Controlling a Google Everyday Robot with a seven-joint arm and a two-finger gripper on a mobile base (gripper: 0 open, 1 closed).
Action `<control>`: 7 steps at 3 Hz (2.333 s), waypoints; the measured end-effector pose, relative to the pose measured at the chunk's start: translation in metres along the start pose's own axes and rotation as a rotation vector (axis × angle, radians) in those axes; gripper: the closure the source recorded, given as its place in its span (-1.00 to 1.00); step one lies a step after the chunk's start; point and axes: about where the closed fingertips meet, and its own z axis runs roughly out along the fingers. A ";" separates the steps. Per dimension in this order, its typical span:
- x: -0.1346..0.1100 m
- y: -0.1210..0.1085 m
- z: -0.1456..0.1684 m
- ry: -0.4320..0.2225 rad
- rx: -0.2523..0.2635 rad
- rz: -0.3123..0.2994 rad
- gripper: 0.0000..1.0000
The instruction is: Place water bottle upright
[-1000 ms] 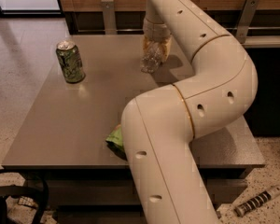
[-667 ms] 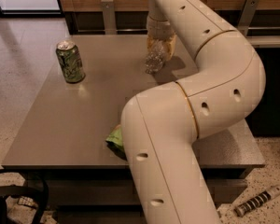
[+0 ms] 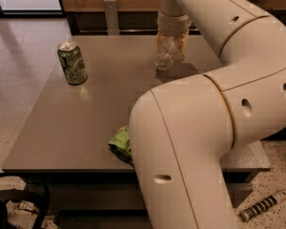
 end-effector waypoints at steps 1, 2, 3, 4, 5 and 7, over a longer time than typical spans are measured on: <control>-0.005 -0.017 -0.017 -0.056 -0.042 -0.020 1.00; -0.012 -0.031 -0.034 -0.121 -0.098 -0.049 1.00; -0.024 -0.033 -0.050 -0.196 -0.184 -0.109 1.00; -0.035 -0.029 -0.066 -0.303 -0.287 -0.239 1.00; -0.041 -0.023 -0.075 -0.404 -0.383 -0.378 1.00; -0.045 -0.013 -0.092 -0.557 -0.635 -0.590 1.00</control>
Offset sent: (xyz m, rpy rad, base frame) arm -0.0240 -0.0475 0.0568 0.0418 -0.2624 0.1107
